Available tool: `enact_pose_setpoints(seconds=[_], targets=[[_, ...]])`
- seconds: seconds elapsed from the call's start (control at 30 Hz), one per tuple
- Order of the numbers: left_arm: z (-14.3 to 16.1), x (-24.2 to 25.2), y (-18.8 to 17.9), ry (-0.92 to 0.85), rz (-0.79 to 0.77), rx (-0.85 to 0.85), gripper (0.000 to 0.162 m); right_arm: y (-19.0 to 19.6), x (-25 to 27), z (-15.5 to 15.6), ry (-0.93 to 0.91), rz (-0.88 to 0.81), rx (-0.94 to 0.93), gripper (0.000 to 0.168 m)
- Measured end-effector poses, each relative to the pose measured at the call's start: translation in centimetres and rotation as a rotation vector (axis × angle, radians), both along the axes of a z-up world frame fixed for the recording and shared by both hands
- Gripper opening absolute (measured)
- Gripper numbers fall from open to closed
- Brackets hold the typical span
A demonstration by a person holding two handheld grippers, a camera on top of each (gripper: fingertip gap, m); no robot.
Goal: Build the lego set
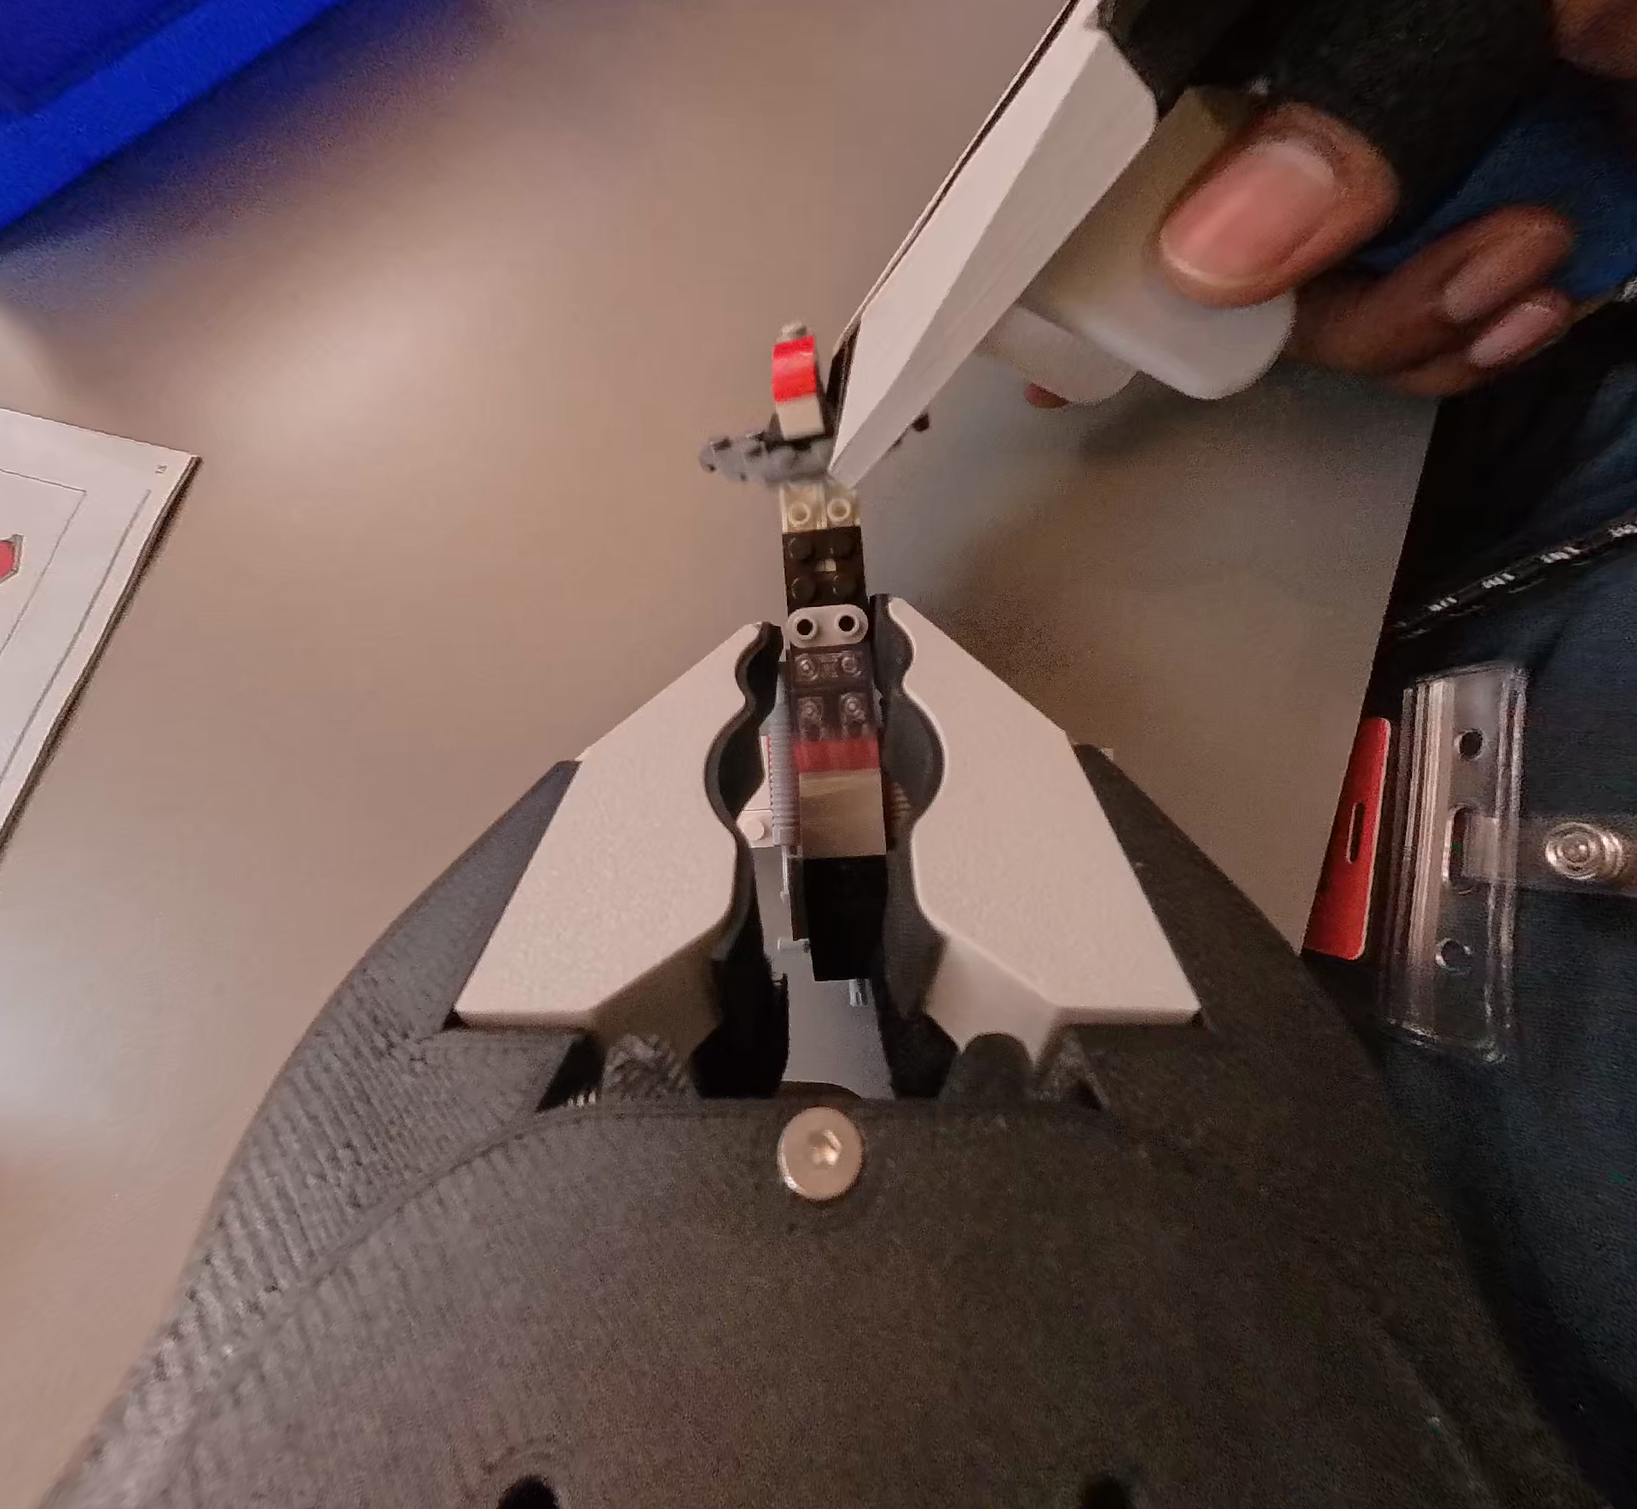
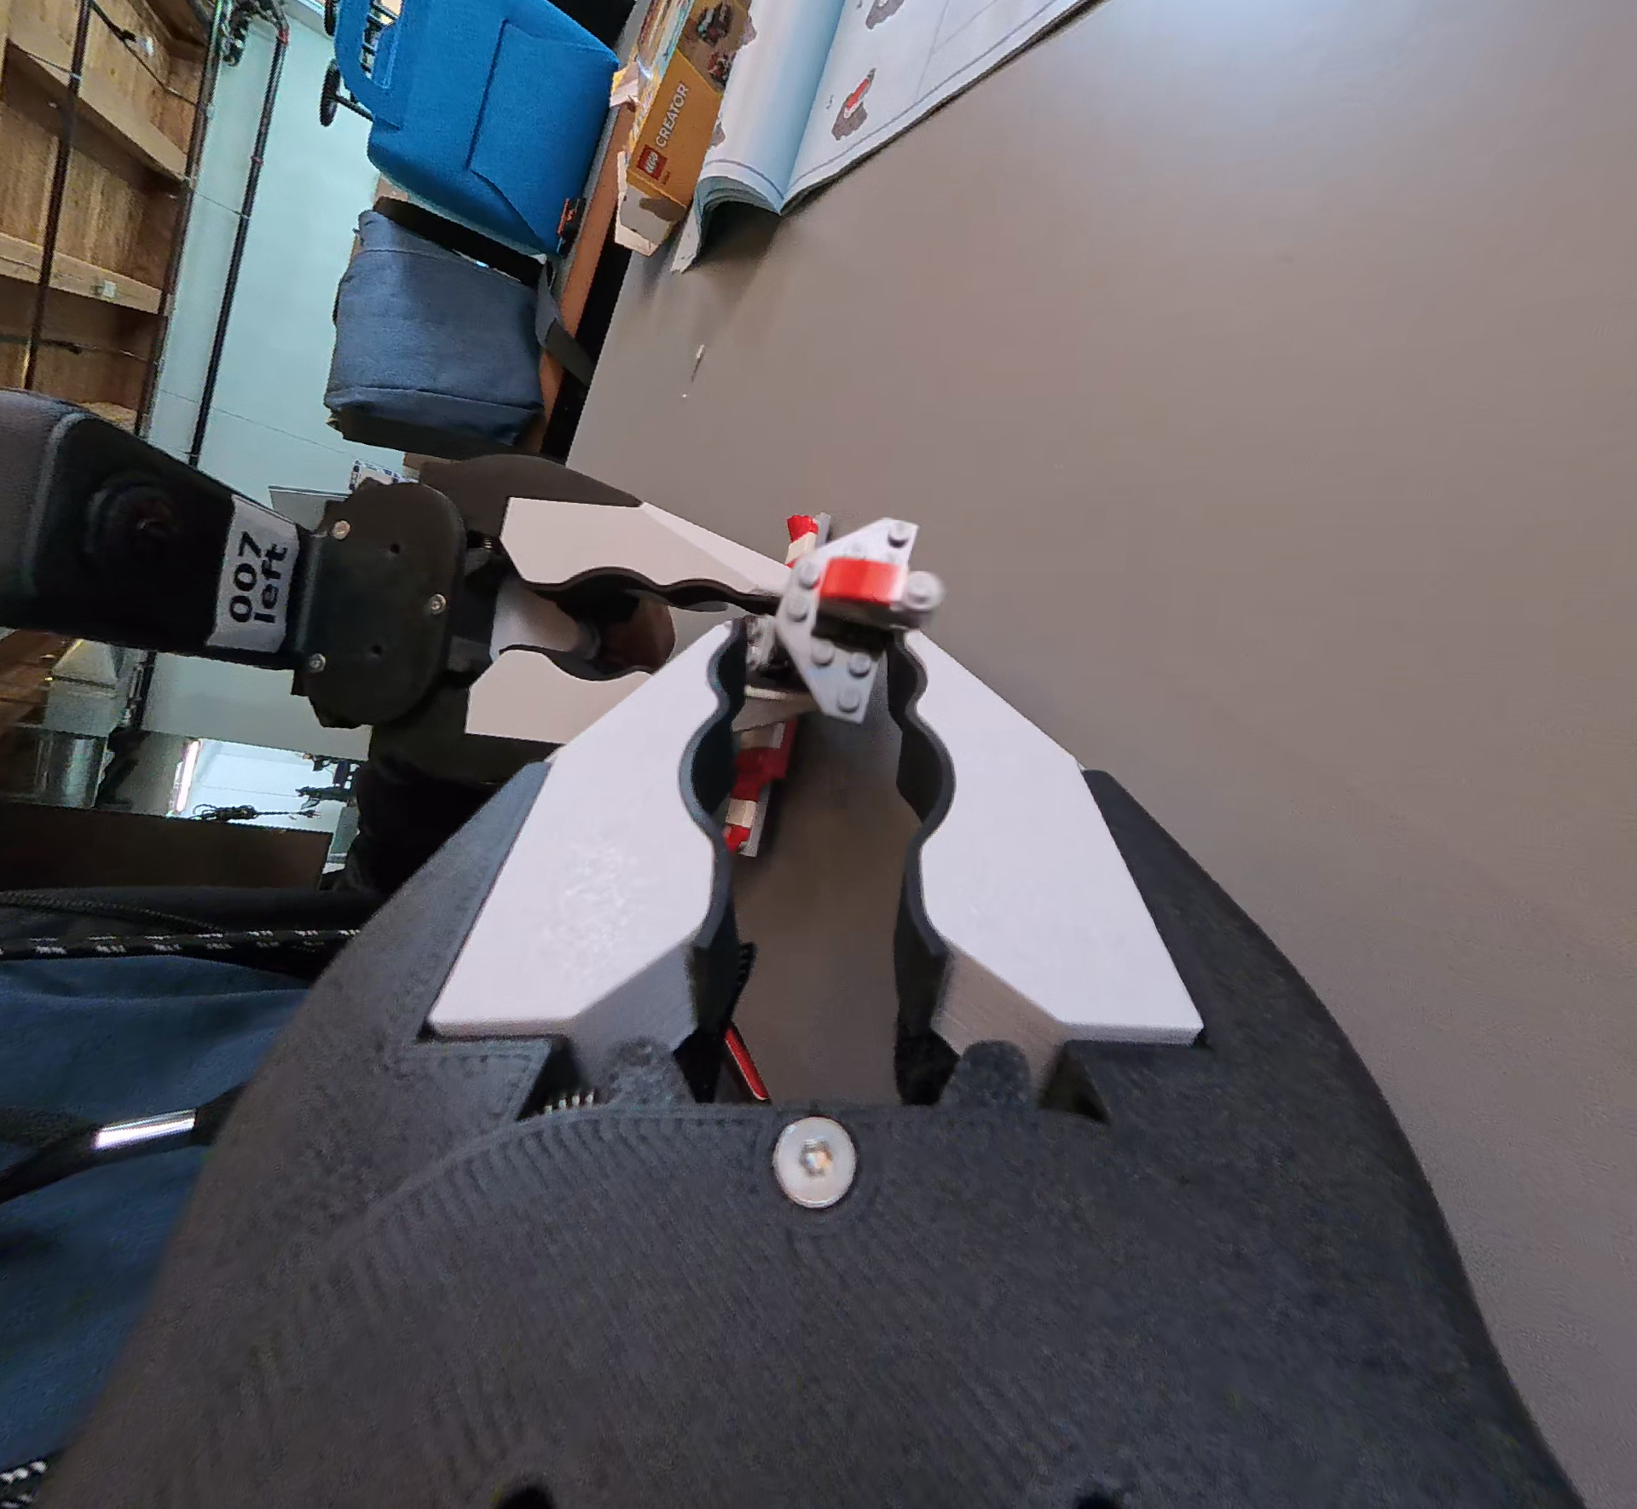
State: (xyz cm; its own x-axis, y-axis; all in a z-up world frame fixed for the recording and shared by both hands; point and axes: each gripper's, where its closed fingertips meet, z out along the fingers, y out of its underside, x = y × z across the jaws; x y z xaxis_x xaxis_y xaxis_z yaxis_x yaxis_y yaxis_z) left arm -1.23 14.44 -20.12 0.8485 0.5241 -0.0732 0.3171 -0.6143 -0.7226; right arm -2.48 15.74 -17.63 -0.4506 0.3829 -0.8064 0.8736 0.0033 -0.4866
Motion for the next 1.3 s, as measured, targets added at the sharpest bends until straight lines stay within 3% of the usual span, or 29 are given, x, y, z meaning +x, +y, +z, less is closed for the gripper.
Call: enact_pose_setpoints(seconds=[0.43,0.87,1.0,1.07,1.3], targets=[[-0.8,-0.2,-0.9,-0.047,0.025,-0.038,0.021,1.1,-0.9,-0.4,0.068,0.012,0.074,0.029],[-1.2,-1.5,-2.8,-0.088,0.070,-0.051,0.024,0.8,-4.4,-3.0,0.428,0.240,0.465,0.032],[-0.7,-1.6,-3.2,-0.086,0.067,-0.016,0.038,0.2,-4.9,-3.1,0.430,0.258,0.468,0.026],[0.1,-1.6,-3.0,-0.070,0.042,0.027,0.043,0.0,-4.8,-3.2,0.417,0.278,0.457,0.009],[1.6,-2.2,-2.7,-0.016,-0.047,0.078,0.051,-1.0,-3.5,-0.8,0.236,0.271,0.211,0.008]])
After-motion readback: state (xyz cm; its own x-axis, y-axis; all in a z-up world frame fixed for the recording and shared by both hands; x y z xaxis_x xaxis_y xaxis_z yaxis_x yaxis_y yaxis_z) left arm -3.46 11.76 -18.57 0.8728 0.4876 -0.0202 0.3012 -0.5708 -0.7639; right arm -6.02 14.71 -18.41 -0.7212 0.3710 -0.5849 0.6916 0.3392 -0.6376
